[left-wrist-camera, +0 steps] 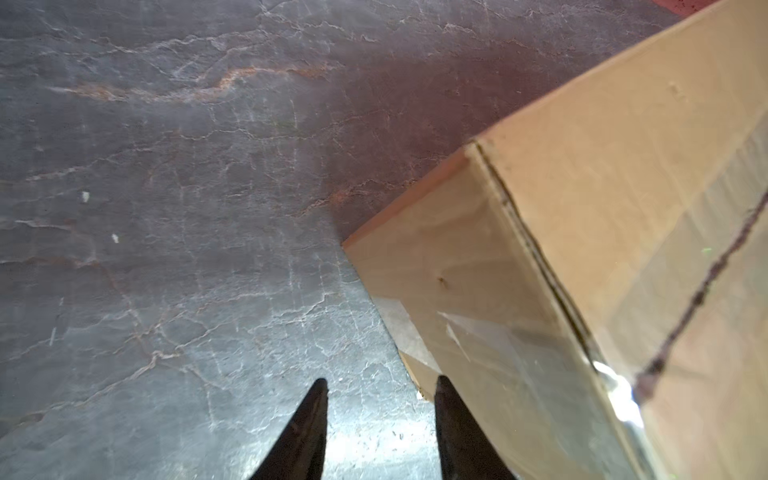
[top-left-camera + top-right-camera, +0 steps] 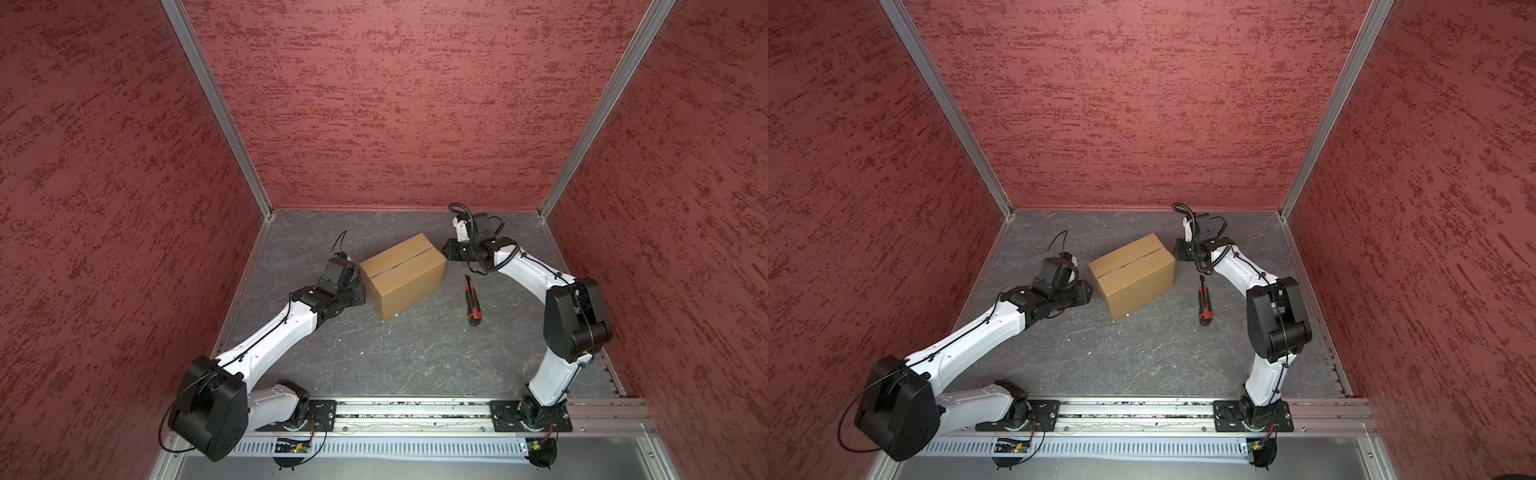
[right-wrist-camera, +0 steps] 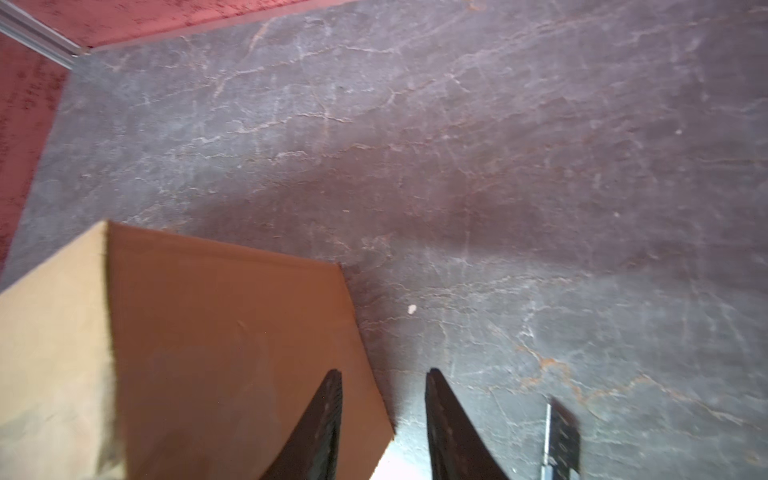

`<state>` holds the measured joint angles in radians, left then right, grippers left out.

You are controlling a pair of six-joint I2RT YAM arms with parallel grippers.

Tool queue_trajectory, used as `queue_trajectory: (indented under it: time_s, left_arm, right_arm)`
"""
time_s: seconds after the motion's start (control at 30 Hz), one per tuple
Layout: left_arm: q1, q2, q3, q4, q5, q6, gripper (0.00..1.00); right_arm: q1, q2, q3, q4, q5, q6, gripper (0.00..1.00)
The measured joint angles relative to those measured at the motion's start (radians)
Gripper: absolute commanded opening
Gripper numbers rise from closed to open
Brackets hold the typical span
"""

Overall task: Unpack the express box
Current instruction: 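Close both grippers in on the box's sides to square it between them, then rotate the box with both grippers so its taped seam runs away from the robot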

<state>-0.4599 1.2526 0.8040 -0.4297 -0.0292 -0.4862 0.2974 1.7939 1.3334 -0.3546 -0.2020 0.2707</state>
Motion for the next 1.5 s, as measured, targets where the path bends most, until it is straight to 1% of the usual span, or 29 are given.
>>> queue_trajectory:
  time_s: [0.2, 0.47, 0.57, 0.7, 0.83, 1.03, 1.2, 1.33, 1.4, 1.5]
  left_arm:
    - [0.015, 0.076, 0.0, 0.066, 0.009, -0.007, 0.42]
    - [0.039, 0.108, 0.002, 0.113, 0.014, -0.013, 0.42]
    - [0.053, 0.123, 0.003, 0.127, 0.015, -0.013, 0.42]
    - [0.077, 0.17, 0.011, 0.154, 0.027, -0.011, 0.42]
    - [0.099, 0.22, 0.029, 0.167, 0.054, -0.002, 0.42]
    - [0.131, 0.303, 0.1, 0.19, 0.08, 0.024, 0.42]
    - [0.164, 0.369, 0.158, 0.217, 0.092, 0.038, 0.42]
    - [0.185, 0.388, 0.182, 0.23, 0.117, 0.046, 0.42]
    - [0.21, 0.386, 0.184, 0.236, 0.144, 0.047, 0.42]
    - [0.258, 0.355, 0.174, 0.233, 0.17, 0.05, 0.43]
  right_arm:
    - [0.003, 0.0, -0.013, 0.033, -0.037, -0.01, 0.36]
    - [0.033, -0.001, -0.07, 0.052, -0.048, -0.013, 0.35]
    - [0.052, -0.024, -0.103, 0.06, -0.047, 0.0, 0.35]
    - [0.09, -0.09, -0.177, 0.067, -0.026, 0.018, 0.35]
    - [0.126, -0.17, -0.253, 0.067, 0.036, 0.052, 0.36]
    - [0.195, -0.313, -0.375, 0.055, 0.155, 0.127, 0.36]
    - [0.256, -0.443, -0.444, 0.017, 0.219, 0.19, 0.36]
    - [0.282, -0.542, -0.479, 0.001, 0.23, 0.219, 0.38]
    - [0.291, -0.58, -0.475, -0.009, 0.237, 0.221, 0.39]
    - [0.292, -0.584, -0.424, -0.063, 0.259, 0.209, 0.39]
